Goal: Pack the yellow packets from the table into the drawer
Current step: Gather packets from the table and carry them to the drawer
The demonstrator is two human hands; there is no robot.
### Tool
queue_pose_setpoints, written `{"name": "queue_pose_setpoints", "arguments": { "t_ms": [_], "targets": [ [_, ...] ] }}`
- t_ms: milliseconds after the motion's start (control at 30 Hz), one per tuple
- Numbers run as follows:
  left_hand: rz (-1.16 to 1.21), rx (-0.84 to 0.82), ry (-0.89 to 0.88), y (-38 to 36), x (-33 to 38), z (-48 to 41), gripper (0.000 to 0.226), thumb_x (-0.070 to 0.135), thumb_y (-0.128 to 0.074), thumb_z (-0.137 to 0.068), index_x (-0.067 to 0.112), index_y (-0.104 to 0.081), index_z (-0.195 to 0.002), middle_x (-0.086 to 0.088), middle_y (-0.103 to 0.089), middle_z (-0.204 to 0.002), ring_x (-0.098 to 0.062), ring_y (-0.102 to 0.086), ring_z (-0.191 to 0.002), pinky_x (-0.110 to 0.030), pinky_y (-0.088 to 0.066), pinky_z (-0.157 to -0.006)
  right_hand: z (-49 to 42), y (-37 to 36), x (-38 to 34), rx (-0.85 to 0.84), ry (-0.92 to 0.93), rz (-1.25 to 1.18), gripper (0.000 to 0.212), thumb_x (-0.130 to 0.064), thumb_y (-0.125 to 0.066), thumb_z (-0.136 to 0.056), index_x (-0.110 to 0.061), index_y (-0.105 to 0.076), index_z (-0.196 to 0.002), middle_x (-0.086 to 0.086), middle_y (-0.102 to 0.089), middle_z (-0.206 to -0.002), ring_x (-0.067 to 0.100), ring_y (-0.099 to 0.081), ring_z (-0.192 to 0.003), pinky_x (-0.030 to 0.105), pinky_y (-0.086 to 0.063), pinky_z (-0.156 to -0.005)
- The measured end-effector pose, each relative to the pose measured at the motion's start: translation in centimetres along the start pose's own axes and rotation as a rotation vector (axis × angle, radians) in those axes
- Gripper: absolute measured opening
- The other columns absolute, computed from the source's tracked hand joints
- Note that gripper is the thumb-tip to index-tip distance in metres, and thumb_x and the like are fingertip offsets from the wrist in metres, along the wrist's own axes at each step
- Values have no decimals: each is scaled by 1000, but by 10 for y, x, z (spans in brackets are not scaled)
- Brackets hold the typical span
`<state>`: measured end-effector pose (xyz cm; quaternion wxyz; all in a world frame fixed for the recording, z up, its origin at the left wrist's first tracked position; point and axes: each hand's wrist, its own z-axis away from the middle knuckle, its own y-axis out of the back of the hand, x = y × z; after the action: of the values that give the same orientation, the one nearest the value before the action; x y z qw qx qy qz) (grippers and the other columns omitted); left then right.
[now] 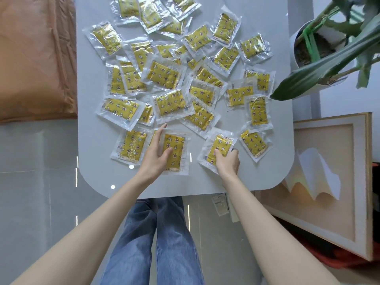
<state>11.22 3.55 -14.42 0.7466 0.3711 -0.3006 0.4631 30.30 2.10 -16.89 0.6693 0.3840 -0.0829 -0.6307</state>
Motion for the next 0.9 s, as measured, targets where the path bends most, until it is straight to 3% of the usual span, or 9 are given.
{"name": "queue_pose_setpoints", "arguments": {
  "t_ms": [67, 133, 300, 400, 500, 633, 733, 833, 900],
  "targets": [
    [-10, 51, 8, 9, 7, 9, 66, 10, -58, -92, 28, -27, -147, -4, -47, -142, -39, -52, -113, -45, -47, -94, 18, 11, -5, 6, 65, 12, 22, -25, -55, -95, -10, -40, -102, -4, -48, -86, 20, -50, -82, 30, -37, -72],
    [24, 104, 45, 22, 18, 20, 68, 16, -61, -90, 33, -27, -146, -20, -62, -111, -31, -61, -85, -34, -52, -75, 40, 22, -14, -16, 138, 22, 24, -26, -57, -94, -12, -40, -103, -5, -46, -83, 15, -49, -75, 28, -36, -70],
    [176, 175, 128, 64, 54, 58, 71, 20, -65, -88, 30, -26, -147, -11, -68, -88, -8, -66, -75, -8, -49, -59, 101, 49, -43, -112, 318, -1, 43, -26, -65, -89, -10, -40, -120, -7, -47, -99, 11, -48, -87, 26, -37, -74],
    [249, 216, 155, 95, 72, 83, 56, 17, -65, -87, 15, -36, -135, -4, -68, -82, 8, -65, -59, -3, -44, -50, 135, 54, -62, -177, 413, 43, 46, -29, -69, -86, -14, -43, -120, -5, -53, -105, 12, -51, -95, 26, -39, -77],
    [305, 284, 174, 134, 77, 104, 39, 16, -67, -86, 9, -47, -118, -12, -70, -94, 8, -65, -57, -7, -48, -50, 170, 47, -82, -220, 509, 98, 49, -34, -72, -83, -16, -46, -121, -4, -56, -107, 14, -54, -99, 29, -44, -81],
    [370, 363, 178, 193, 74, 126, 30, 13, -68, -85, 5, -53, -109, -9, -68, -88, 5, -66, -55, -10, -49, -49, 220, 21, -115, -253, 614, 132, 50, -35, -74, -81, -12, -52, -120, -2, -57, -107, 18, -53, -102, 33, -43, -83],
    [389, 415, 161, 246, 64, 138, 29, 14, -71, -83, 6, -56, -107, -8, -69, -85, 5, -65, -54, -8, -47, -49, 259, -13, -137, -317, 618, 103, 62, -41, -76, -76, -9, -55, -125, 0, -61, -122, 17, -55, -114, 33, -47, -91],
    [405, 430, 151, 306, 46, 145, 26, 19, -73, -81, 13, -59, -101, -8, -70, -91, -1, -67, -62, -10, -49, -52, 294, -54, -155, -382, 554, -11, 75, -59, -75, -64, -12, -60, -120, 2, -66, -119, 20, -61, -111, 43, -51, -94],
    [425, 430, 144, 347, 33, 147, 22, 20, -74, -80, 18, -60, -96, -9, -71, -95, -11, -69, -76, -16, -55, -61, 319, -82, -168, -439, 511, -95, 57, -50, -77, -71, -14, -65, -113, 3, -70, -111, 19, -64, -106, 39, -52, -94]
  ]
}}
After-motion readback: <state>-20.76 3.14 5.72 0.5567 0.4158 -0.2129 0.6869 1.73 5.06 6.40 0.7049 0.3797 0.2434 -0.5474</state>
